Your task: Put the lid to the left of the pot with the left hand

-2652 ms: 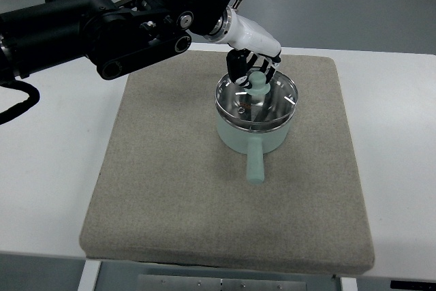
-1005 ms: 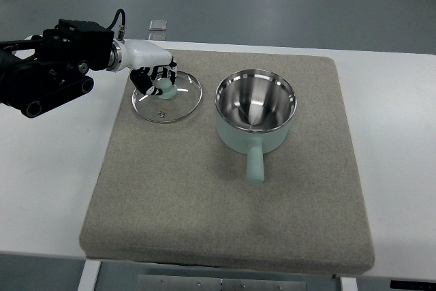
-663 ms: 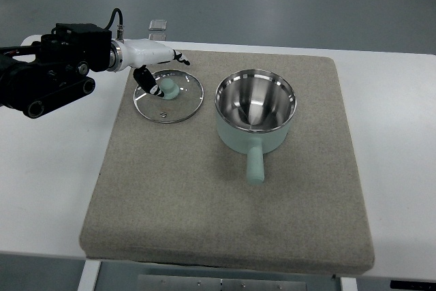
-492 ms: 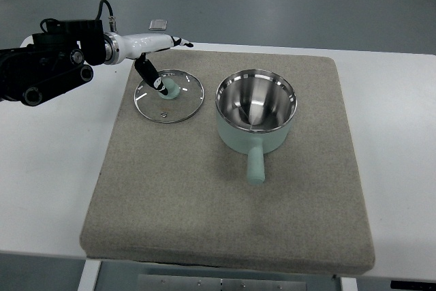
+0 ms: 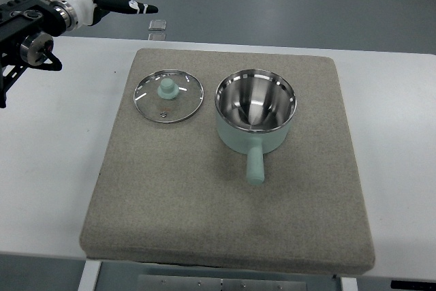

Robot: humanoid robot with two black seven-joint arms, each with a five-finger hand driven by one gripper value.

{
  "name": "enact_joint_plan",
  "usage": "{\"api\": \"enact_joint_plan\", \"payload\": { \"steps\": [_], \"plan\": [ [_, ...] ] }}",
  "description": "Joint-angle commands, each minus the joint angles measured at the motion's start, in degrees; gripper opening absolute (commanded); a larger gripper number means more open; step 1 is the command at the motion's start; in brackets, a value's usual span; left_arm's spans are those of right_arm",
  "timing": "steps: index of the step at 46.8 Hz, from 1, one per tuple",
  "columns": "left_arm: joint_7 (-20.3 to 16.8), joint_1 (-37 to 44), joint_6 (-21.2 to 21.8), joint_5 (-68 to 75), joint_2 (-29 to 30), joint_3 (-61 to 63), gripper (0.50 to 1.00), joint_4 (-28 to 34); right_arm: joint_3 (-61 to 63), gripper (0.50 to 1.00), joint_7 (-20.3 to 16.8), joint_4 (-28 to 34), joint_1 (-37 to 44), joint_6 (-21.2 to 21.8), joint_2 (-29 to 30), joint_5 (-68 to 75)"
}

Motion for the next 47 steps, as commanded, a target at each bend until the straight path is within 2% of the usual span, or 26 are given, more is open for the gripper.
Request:
{"api": "enact_joint_plan", "payload": {
  "steps": [1,12,20,23,29,37,47],
  "plan": [
    [0.0,2.1,-1.9,-4.7,0.0,-4.5,0.999,1.8,0.0,0.924,0.0,0.0,0.0,0.0,0.0,0.0],
    [2.0,6.7,-12.1,-9.5,-0.5,-12.8,0.999,7.4,0.0,0.924,0.0,0.0,0.0,0.0,0.0,0.0],
    [7.6,7.1,-21.3,-17.8,-2.1,-13.2,0.999,12.8,0.0,0.924,0.0,0.0,0.0,0.0,0.0,0.0],
    [9.9,7.1,-23.2,-20.6,-3.2,-13.3,0.999,14.8,0.0,0.924,0.0,0.0,0.0,0.0,0.0,0.0],
    [11.6,7.1,-23.9,-25.2,-3.9,-13.4,0.999,15.6,0.3,0.924,0.0,0.0,0.0,0.3,0.0,0.3],
    [11.8,7.3,-24.2,-30.7,-3.9,-13.4,0.999,15.5,0.3,0.924,0.0,0.3,-0.1,0.4,0.0,0.4],
    [11.8,7.6,-24.2,-31.1,-3.9,-13.4,0.999,15.5,0.3,0.924,0.0,0.7,-0.2,0.5,0.0,0.3]
  ]
}}
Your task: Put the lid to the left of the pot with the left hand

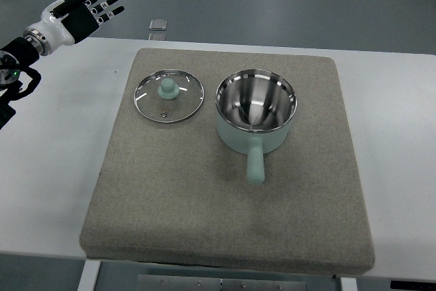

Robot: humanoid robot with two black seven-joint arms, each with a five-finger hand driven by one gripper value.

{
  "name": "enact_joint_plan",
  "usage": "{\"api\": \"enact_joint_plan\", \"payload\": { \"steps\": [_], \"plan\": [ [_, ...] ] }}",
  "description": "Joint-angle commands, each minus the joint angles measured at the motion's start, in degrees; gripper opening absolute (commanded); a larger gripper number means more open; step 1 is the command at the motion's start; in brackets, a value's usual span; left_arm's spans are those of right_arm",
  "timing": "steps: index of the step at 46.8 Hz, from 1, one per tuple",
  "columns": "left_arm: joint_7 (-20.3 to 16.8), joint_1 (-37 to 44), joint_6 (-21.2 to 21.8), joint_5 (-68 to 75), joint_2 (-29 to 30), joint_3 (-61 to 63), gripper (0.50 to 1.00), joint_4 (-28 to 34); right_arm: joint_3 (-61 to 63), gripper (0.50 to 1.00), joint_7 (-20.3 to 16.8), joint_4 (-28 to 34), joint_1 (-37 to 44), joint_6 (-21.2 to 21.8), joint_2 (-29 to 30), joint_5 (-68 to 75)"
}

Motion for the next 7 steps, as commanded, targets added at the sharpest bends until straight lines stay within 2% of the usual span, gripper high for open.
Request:
{"api": "enact_joint_plan", "payload": {
  "steps": [1,7],
  "plan": [
    [0.0,0.1,0.0,0.0,0.0,0.0,0.999,0.0,0.0,0.924,0.0,0.1,0.0,0.1,0.0,0.0],
    [0.0,0.1,0.0,0.0,-0.1,0.0,0.999,-0.1,-0.1,0.924,0.0,0.2,-0.1,0.0,0.0,0.0]
  ]
}}
